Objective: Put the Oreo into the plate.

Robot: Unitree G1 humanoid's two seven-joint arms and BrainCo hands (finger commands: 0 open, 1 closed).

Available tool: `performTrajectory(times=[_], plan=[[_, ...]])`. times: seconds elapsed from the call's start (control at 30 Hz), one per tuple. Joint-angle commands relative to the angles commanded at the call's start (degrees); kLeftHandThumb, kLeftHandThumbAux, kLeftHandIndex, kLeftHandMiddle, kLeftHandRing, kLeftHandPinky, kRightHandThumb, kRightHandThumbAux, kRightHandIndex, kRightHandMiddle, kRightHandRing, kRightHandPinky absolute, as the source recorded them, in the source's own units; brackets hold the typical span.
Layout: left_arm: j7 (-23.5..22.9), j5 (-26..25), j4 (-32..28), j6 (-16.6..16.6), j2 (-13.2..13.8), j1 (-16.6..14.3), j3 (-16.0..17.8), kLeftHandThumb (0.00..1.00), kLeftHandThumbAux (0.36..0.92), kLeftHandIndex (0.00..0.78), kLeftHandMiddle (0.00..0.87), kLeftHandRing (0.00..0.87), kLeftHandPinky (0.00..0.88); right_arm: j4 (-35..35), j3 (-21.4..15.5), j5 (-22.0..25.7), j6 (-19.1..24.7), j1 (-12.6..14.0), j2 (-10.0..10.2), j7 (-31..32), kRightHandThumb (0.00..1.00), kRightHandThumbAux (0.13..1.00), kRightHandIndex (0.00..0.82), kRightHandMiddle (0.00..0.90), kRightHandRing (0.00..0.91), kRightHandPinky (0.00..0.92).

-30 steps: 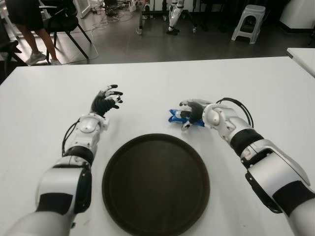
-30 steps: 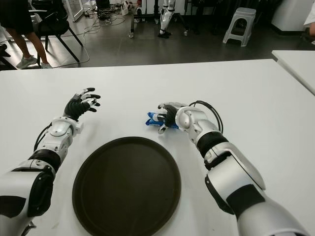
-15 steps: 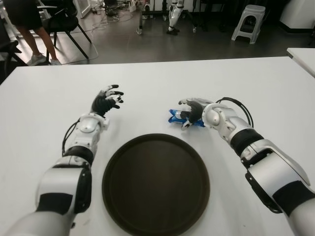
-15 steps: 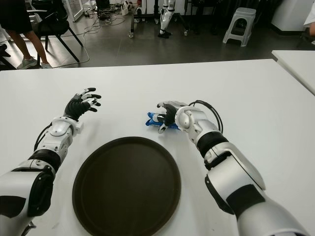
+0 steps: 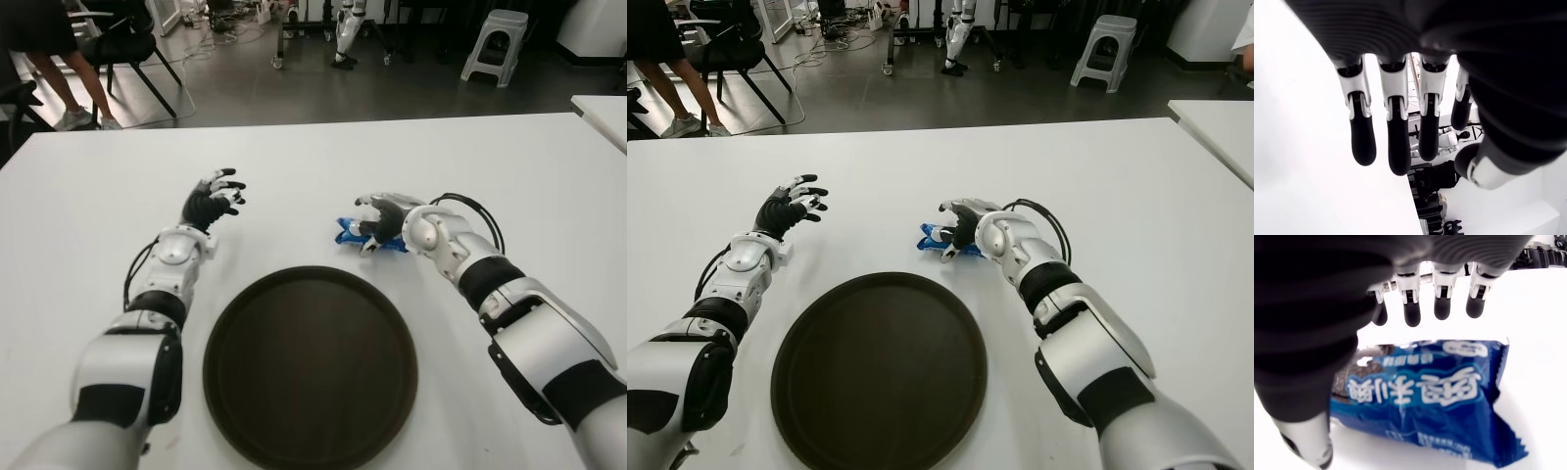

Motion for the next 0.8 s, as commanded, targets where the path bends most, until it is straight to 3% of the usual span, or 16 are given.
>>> performTrajectory(times=[0.23,0.8], plan=[[-0.45,-0.30,-0.19,-0.22,-0.13,0.10,0.18,0.248,0.683,0.196,0.323,0.395,0.448,-0.69,-0.09,0.05,0.97,0.20,0.08,-0.26,0.000,0.732,0.177,0.184,0.172,0.130],[0.34,-0.06,-0.39,-0.23,-0.15,0.21,0.02,0.219,0.688,0.190,0.324,0.404,0.459,-2.23,0.79,-0.68,2.41,0.51,-0.33,0.20,0.000,0.743,0.189,0.187,0.183,0.129]])
